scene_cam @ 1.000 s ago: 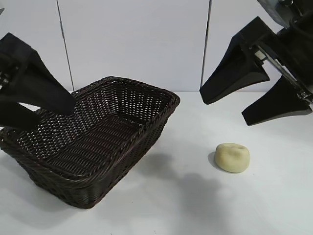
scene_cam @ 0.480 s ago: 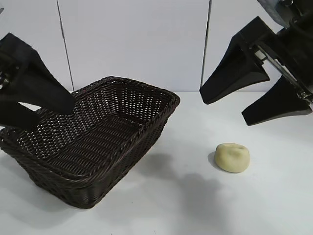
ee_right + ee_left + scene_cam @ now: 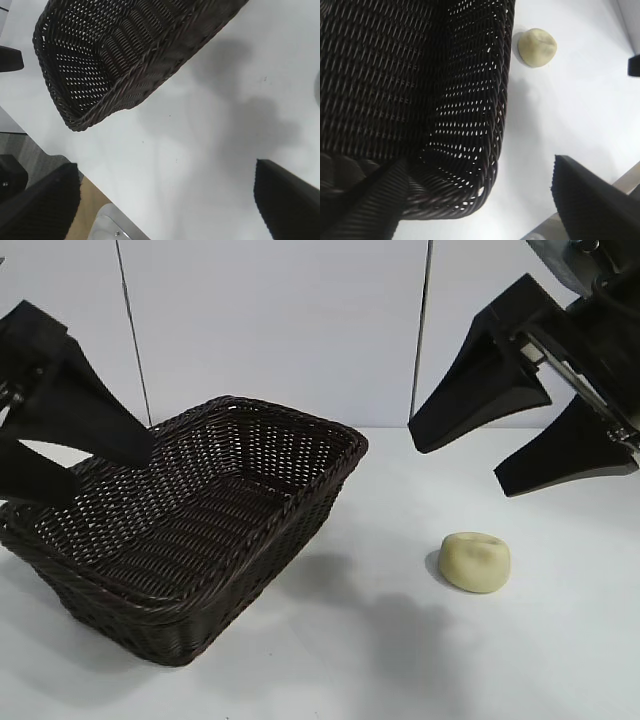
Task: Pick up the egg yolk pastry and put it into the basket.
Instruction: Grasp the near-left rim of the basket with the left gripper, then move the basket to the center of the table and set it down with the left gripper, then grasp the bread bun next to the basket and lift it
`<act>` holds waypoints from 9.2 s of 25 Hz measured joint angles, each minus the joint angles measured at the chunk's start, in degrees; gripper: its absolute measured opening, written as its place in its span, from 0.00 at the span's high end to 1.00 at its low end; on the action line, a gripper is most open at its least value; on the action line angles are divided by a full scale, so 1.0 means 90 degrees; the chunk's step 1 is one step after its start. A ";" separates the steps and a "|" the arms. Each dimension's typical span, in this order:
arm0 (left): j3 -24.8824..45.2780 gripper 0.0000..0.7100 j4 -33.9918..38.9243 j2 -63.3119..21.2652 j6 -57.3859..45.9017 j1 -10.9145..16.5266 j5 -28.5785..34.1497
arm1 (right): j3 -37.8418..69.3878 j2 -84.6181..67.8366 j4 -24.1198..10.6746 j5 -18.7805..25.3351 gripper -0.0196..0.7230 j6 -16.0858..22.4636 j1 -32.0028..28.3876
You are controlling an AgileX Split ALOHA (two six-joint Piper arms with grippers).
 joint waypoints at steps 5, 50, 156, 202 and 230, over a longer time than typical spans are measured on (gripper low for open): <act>-0.0585 0.20 0.1359 0.0000 -0.1840 0.0000 0.0466 | 0.0000 0.0000 0.0000 0.0000 0.06 0.0000 0.0000; -0.0659 0.20 0.6851 0.1776 -1.0764 -0.1851 -0.0481 | 0.0000 0.0000 0.0001 0.0000 0.06 0.0000 0.0000; -0.2396 0.86 0.2954 0.2662 -0.1743 0.0678 0.1164 | 0.0000 0.0000 -0.0051 0.0019 0.06 0.0002 0.0000; -0.3241 0.08 0.2962 0.4153 -0.1459 0.0363 0.1246 | 0.0000 0.0000 -0.0051 0.0037 0.06 0.0002 0.0000; -0.4022 0.02 0.4852 0.2652 -0.1894 0.0782 0.2732 | 0.0000 0.0000 -0.0058 0.0037 0.06 0.0008 0.0000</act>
